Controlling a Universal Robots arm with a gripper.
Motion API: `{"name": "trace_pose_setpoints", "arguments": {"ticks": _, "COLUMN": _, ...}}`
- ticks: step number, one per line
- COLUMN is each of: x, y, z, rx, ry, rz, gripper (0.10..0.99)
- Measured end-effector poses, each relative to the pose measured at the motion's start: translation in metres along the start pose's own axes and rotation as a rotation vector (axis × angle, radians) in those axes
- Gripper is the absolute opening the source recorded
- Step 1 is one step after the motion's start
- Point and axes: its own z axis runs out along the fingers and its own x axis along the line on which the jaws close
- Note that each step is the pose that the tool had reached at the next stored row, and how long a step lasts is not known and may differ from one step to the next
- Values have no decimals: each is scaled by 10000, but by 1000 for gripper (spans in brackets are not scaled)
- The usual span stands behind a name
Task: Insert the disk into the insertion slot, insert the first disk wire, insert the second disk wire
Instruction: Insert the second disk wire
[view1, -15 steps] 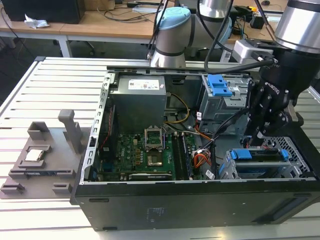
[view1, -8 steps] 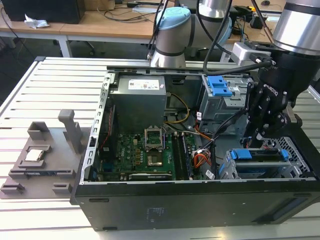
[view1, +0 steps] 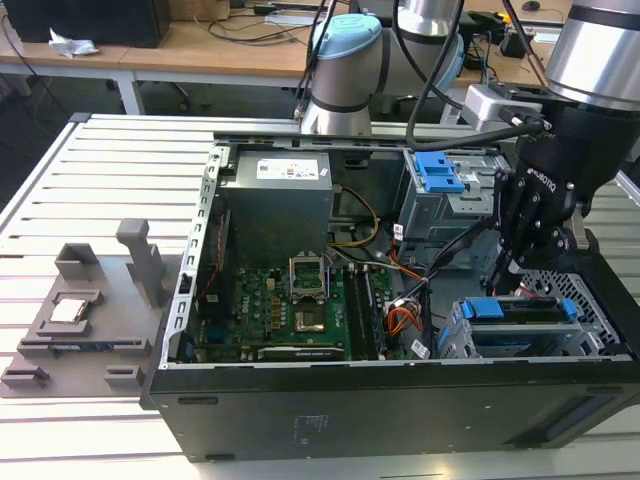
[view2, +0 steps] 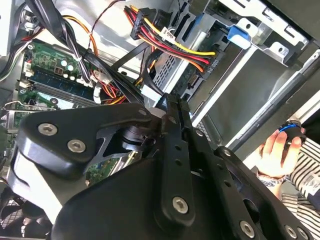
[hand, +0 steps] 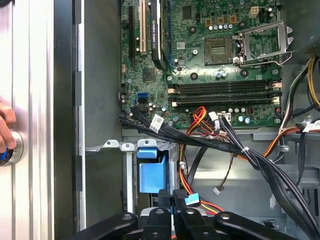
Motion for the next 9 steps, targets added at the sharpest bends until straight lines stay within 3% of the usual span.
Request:
{"name": "trace_pose_setpoints", "arguments": {"ticks": 2, "x": 10, "y": 0, "z": 2, "rx": 0, "ry": 1, "rz": 1, "gripper": 145}}
{"name": "trace_pose_setpoints", "arguments": {"ticks": 3, "x": 37, "y": -2, "z": 7, "rx": -2, "ry": -75, "rz": -2, "gripper": 145}}
{"name": "trace_pose_setpoints", "arguments": {"ticks": 7, "x": 142, "y": -23, "z": 29, "rx": -13, "ry": -526, "rz": -30, "gripper": 145}}
{"name": "trace_pose_setpoints", "arguments": {"ticks": 9, "x": 217, "y": -48, "z": 43, "rx": -18, "ry": -695, "rz": -40, "gripper": 145}}
